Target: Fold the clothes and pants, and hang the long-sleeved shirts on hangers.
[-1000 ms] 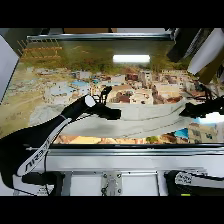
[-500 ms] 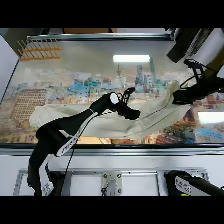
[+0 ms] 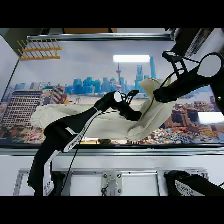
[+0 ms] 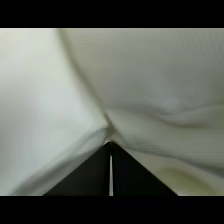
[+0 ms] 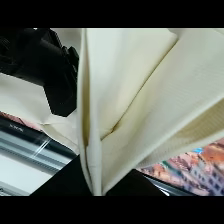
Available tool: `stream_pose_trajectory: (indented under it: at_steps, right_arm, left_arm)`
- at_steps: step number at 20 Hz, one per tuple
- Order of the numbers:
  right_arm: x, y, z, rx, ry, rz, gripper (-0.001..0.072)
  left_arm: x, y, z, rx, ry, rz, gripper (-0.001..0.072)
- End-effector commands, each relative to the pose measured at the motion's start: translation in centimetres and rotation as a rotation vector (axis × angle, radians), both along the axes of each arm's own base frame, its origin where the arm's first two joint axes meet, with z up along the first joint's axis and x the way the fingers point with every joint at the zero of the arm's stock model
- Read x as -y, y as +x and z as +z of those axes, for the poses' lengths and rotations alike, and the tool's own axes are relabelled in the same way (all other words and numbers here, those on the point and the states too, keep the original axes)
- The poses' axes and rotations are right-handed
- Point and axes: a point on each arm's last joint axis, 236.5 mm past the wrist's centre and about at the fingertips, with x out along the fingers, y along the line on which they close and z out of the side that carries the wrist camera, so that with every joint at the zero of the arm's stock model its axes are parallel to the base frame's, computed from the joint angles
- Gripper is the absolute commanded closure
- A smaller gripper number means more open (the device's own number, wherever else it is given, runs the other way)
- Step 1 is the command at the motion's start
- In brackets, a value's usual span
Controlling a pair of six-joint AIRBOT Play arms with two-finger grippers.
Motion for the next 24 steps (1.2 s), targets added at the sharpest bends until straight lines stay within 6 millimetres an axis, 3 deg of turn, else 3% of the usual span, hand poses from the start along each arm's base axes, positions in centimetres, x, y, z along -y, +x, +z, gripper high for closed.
stream_pose_trajectory:
  at_steps: [1, 5, 9, 13, 16, 18, 19, 20, 21, 23, 24]
  right_arm:
    - [-2.5, -0.5, 0.5, -0.016, 0.037, -0.063, 0.0698]
    - [-7.1, -0.3, 0.8, -0.002, 0.114, -0.116, 0.0698]
    - [-13.3, -0.9, -0.9, -0.045, 0.179, -0.156, 0.0698]
    - [-20.4, -1.0, -4.7, -0.093, 0.237, -0.197, 0.0698]
    - [-25.2, -1.2, -8.8, -0.119, 0.259, -0.204, 0.0694]
    - [-28.3, -1.8, -11.3, -0.139, 0.285, -0.191, 0.0683]
    - [-29.9, -2.1, -12.2, -0.157, 0.316, -0.190, 0.0585]
    - [-31.6, -2.5, -12.9, -0.181, 0.360, -0.195, 0.0317]
    - [-33.1, -2.6, -13.0, -0.190, 0.408, -0.187, 0.0110]
    - [-35.3, -2.6, -11.8, -0.174, 0.509, -0.136, 0.0069]
    - [-35.3, -2.2, -10.8, -0.144, 0.526, -0.112, 0.0069]
  left_arm:
    - [-4.7, 3.9, 2.4, 0.088, 0.060, 0.028, 0.0691]
    - [-13.8, 11.1, 8.3, 0.233, 0.097, 0.183, 0.0691]
    - [-23.8, 15.8, 14.5, 0.316, 0.088, 0.382, 0.0690]
    - [-32.4, 17.0, 18.4, 0.350, 0.101, 0.533, 0.0690]
    - [-36.4, 16.7, 19.8, 0.352, 0.113, 0.595, 0.0690]
    - [-37.6, 16.4, 20.2, 0.345, 0.117, 0.612, 0.0690]
    - [-37.9, 16.3, 20.3, 0.344, 0.118, 0.616, 0.0690]
    - [-37.7, 16.3, 20.5, 0.344, 0.111, 0.616, 0.0690]
    - [-37.6, 16.3, 20.5, 0.344, 0.110, 0.614, 0.0690]
    - [-36.5, 16.1, 20.5, 0.344, 0.106, 0.591, 0.0690]
    - [-35.8, 15.9, 20.4, 0.342, 0.105, 0.575, 0.0691]
